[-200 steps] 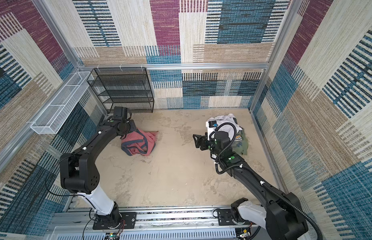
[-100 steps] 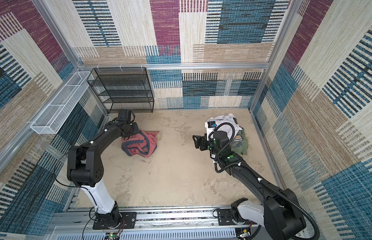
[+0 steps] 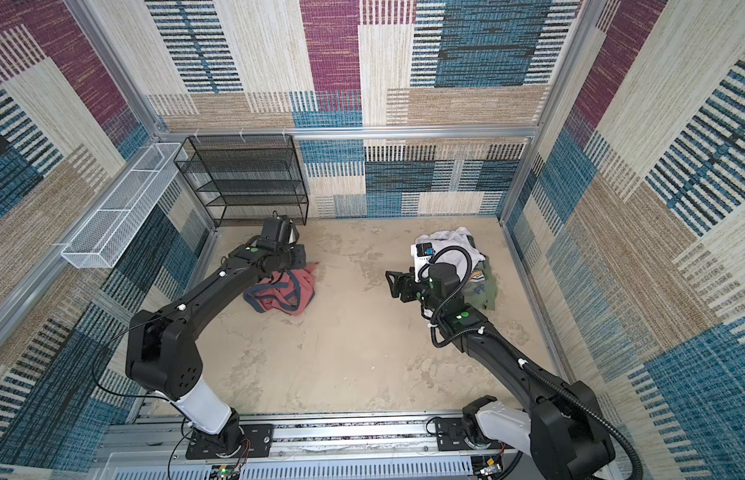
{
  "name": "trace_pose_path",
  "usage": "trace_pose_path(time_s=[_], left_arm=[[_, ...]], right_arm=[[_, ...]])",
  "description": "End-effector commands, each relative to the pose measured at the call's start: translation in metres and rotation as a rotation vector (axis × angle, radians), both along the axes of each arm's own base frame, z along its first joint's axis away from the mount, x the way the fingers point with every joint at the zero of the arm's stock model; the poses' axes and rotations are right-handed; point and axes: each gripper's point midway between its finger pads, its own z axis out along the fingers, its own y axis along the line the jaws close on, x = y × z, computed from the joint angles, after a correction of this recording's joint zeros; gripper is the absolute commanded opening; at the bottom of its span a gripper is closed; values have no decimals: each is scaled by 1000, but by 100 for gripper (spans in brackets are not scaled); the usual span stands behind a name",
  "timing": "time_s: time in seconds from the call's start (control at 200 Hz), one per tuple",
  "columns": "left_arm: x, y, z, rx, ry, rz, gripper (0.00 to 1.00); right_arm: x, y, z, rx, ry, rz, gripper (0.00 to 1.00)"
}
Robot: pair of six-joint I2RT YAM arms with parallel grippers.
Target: Pick out a specific cloth from the pile
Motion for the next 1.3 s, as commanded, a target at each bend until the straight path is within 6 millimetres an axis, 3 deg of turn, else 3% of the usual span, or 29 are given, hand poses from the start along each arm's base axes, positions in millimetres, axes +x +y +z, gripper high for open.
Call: trace_pose_path(time_s=[0.0,0.2,0.451,0.831,1.057,1.297], left_arm=[[0,-14,-16,21,44,-39,56],[21,-25,-41,41,90,-38,64],[44,-30,-64,98,125,-47,64],[47,-20,-99,203,175,-37,63],[47,-17,-102,225,178,-32,50],[49,-13,-99,240,168,-23,20]], right_arm=[[-2,3,7,28,-16,12,82],[-7,0,8,38,-21,8,82],[-4,1,4,25,-12,7,82],[-6,-3,11,16,-24,-6,82],[-7,-3,15,24,-35,-1,82],[-8,-4,17,19,-40,-2,82]])
